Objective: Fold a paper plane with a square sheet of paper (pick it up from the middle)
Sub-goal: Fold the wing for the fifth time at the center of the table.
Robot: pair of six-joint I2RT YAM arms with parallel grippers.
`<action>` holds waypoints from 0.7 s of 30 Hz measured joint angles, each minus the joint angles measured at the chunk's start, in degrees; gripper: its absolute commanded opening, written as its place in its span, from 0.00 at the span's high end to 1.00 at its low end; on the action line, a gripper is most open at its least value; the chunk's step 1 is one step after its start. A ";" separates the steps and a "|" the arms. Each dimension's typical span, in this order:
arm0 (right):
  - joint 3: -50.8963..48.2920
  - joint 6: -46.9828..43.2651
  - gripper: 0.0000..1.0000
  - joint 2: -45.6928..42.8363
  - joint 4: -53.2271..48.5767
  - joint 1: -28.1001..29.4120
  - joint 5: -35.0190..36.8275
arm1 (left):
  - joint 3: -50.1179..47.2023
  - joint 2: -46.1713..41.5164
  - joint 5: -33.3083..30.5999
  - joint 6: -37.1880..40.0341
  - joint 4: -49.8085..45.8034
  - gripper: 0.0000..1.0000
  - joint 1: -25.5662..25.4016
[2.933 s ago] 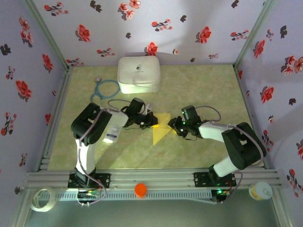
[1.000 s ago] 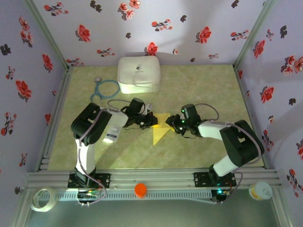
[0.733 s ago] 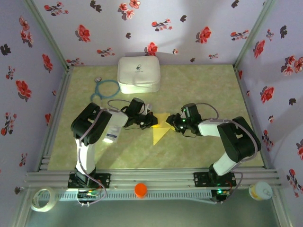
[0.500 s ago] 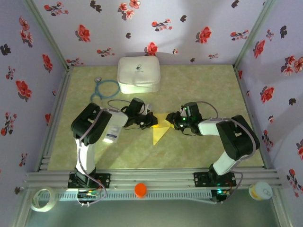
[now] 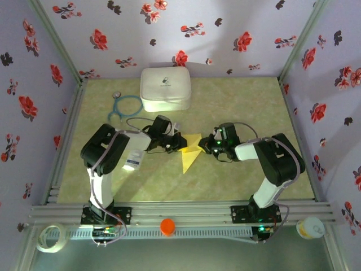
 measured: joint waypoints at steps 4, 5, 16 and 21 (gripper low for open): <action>-0.63 2.75 0.96 0.00 2.47 0.00 0.48 | 0.00 -3.37 -0.63 -0.02 -0.35 0.88 0.00; -0.85 3.34 0.96 0.00 2.93 0.09 0.85 | 0.00 -4.07 -0.74 -0.02 -0.42 0.89 0.00; -2.01 7.32 0.93 -3.56 0.33 2.82 8.07 | -2.89 -7.32 -1.01 -0.66 -0.50 1.00 -1.27; -1.99 7.52 0.93 -3.91 -1.60 3.13 9.05 | -4.90 -6.43 -0.92 -2.16 1.27 1.00 -2.67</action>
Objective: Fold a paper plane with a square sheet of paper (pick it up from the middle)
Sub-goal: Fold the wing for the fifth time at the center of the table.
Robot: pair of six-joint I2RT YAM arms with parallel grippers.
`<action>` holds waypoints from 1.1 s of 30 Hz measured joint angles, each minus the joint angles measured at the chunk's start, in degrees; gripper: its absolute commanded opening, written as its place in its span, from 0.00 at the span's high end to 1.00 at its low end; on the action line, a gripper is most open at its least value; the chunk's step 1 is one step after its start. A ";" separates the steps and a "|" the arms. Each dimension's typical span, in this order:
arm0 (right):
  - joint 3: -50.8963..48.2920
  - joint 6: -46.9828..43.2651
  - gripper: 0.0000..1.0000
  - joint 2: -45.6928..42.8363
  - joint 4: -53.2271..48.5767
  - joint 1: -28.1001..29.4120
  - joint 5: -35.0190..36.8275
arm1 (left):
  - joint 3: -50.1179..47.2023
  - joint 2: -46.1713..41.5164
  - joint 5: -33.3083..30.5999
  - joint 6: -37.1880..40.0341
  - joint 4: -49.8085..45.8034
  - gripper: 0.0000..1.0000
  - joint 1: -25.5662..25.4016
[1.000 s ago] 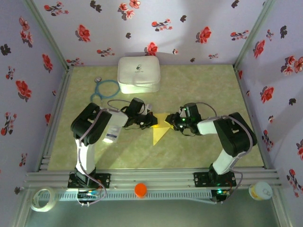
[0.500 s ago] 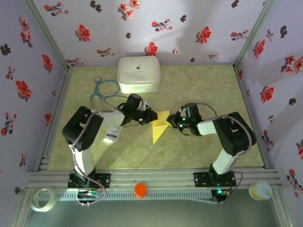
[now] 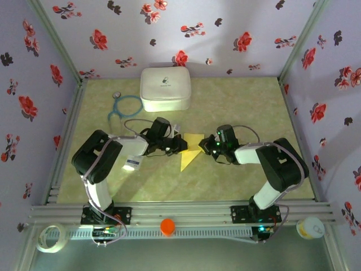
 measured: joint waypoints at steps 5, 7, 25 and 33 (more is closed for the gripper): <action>0.04 0.02 0.90 0.00 -0.81 0.00 0.07 | -0.09 1.90 0.07 -0.63 1.53 1.00 0.02; 0.07 0.00 0.88 0.00 -0.87 0.00 0.04 | -0.09 2.84 0.04 -0.63 1.75 1.00 0.00; 4.39 -5.79 0.66 3.56 -1.22 -2.36 -8.46 | -0.11 5.51 0.02 0.00 1.42 1.00 0.02; 8.55 -11.41 0.67 4.92 -6.23 -3.10 -10.95 | -0.52 5.51 0.04 0.07 1.51 1.00 0.02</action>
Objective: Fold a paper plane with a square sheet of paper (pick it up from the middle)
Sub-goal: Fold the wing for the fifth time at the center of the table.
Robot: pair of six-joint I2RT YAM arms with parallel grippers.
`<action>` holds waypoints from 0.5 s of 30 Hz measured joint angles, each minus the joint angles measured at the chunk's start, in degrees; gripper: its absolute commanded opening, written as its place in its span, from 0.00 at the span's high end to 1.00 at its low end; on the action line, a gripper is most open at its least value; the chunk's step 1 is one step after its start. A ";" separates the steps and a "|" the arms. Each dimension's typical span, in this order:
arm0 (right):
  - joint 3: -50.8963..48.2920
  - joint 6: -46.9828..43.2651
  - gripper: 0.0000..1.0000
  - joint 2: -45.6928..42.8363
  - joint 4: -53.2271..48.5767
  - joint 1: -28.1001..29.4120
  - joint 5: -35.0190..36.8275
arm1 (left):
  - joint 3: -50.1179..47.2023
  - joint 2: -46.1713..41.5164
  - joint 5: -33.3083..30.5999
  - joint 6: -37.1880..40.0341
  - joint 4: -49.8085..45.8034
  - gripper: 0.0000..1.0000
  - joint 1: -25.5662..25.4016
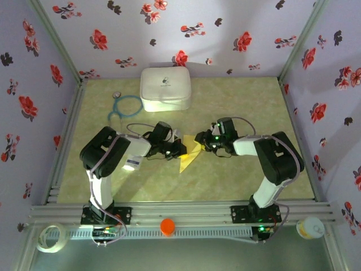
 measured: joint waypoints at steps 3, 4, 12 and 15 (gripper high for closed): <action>1.27 -2.19 0.67 0.28 -2.67 -0.20 -0.02 | -0.17 0.00 0.00 0.00 0.26 1.00 0.00; 1.66 -2.93 0.68 0.39 -3.69 -0.26 -0.02 | -0.22 0.00 0.00 0.00 0.37 1.00 0.00; 3.43 -6.75 0.73 1.77 -8.31 -0.33 -0.07 | -0.37 0.00 0.02 0.00 0.66 1.00 0.00; 3.93 -7.50 0.81 2.47 -8.98 -0.42 -0.22 | -0.37 -0.02 0.02 0.00 0.66 1.00 0.00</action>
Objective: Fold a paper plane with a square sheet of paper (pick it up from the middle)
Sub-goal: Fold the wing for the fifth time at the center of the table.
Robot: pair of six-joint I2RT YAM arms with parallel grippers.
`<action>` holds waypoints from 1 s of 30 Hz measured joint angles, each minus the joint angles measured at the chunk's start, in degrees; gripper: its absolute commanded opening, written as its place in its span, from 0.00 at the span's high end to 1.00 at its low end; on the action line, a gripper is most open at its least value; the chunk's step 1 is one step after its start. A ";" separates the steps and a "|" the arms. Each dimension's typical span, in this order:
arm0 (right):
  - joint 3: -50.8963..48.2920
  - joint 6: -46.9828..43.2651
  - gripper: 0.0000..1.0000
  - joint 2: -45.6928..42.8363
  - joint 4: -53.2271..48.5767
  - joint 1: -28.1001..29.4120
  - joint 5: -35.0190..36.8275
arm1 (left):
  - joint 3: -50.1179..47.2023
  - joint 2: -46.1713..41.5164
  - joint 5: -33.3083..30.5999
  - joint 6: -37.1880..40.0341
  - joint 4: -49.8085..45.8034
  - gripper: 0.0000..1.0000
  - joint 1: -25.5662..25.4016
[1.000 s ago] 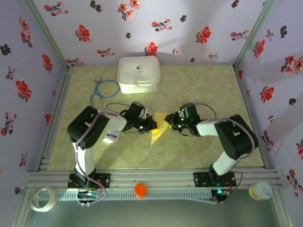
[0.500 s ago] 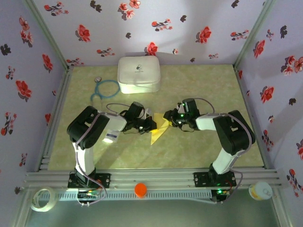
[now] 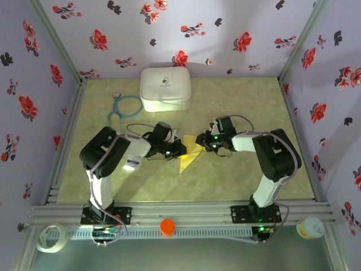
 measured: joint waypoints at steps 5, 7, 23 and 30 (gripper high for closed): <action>0.07 -0.68 0.90 0.07 -1.01 0.00 0.00 | -0.70 -0.46 -0.04 0.04 0.83 0.94 0.00; 0.07 -0.42 0.92 0.04 -0.96 0.00 0.00 | -1.25 -1.25 -0.15 0.44 0.81 0.86 0.00; -5.99 14.19 0.97 -10.69 0.63 0.13 7.43 | 0.46 -16.26 -21.40 21.07 -15.87 0.65 -8.81; -7.78 18.58 0.97 -11.76 0.20 0.17 10.40 | 1.22 -17.75 -29.11 28.57 -18.38 0.59 -15.45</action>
